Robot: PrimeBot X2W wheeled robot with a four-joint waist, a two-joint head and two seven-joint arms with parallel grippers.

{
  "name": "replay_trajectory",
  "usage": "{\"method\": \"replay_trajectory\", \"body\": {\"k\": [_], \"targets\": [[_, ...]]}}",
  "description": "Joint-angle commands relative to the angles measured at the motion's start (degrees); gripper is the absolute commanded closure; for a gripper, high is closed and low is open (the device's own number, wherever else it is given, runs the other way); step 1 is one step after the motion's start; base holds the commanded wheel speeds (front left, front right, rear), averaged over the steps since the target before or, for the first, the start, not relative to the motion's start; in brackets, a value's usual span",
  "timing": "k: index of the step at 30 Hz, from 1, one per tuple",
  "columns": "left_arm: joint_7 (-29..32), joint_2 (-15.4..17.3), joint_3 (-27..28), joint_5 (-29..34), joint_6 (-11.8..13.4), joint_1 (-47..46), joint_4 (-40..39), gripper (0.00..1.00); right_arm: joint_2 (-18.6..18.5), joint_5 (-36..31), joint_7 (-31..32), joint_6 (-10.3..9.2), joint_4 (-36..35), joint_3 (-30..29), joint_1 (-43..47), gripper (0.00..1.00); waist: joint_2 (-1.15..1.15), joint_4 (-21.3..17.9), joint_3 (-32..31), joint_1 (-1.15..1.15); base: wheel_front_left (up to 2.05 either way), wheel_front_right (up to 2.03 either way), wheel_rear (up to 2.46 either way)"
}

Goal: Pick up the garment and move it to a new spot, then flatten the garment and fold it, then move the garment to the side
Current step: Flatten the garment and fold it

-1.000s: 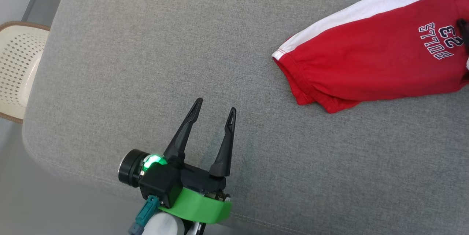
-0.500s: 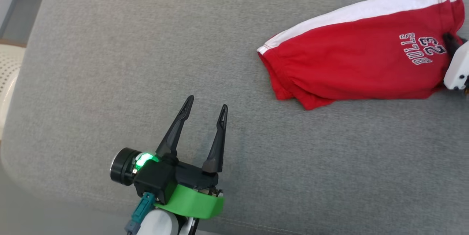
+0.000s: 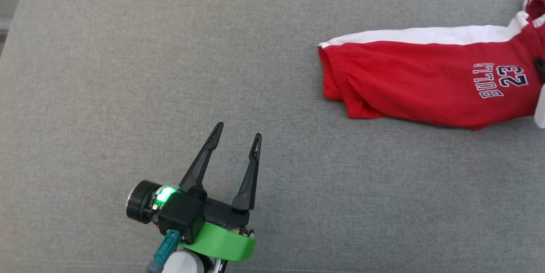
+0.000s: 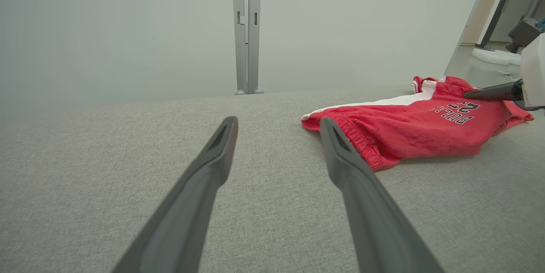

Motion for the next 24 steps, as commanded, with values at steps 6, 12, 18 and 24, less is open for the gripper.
{"method": "replay_trajectory", "body": {"k": [6,12,18,24], "targets": [[0.0,0.1,-0.2,0.1,-0.2,1.8,0.8,0.00,4.3,-4.0,3.2,-0.10,-2.0,-0.7,-3.6,1.00,0.00,-1.5,-5.0,0.00,0.00,0.00,0.00],[0.0,0.1,-1.2,-0.7,0.1,2.9,1.0,0.00,10.0,-6.8,7.3,-0.10,-5.5,-1.8,-4.9,1.00,0.00,-0.3,-7.5,0.00,0.00,0.00,0.00],[0.0,0.1,-2.3,-1.2,0.5,3.4,0.7,0.00,14.8,-8.6,10.6,-0.10,-9.5,-2.8,-4.5,1.00,0.00,1.7,-7.7,0.00,0.00,0.00,0.00],[0.0,0.1,-3.4,-2.1,0.8,2.8,0.9,0.00,18.9,-9.0,12.5,-0.10,-12.3,-3.0,-3.5,1.00,0.00,4.0,-7.0,0.00,0.00,0.00,0.00]]}}
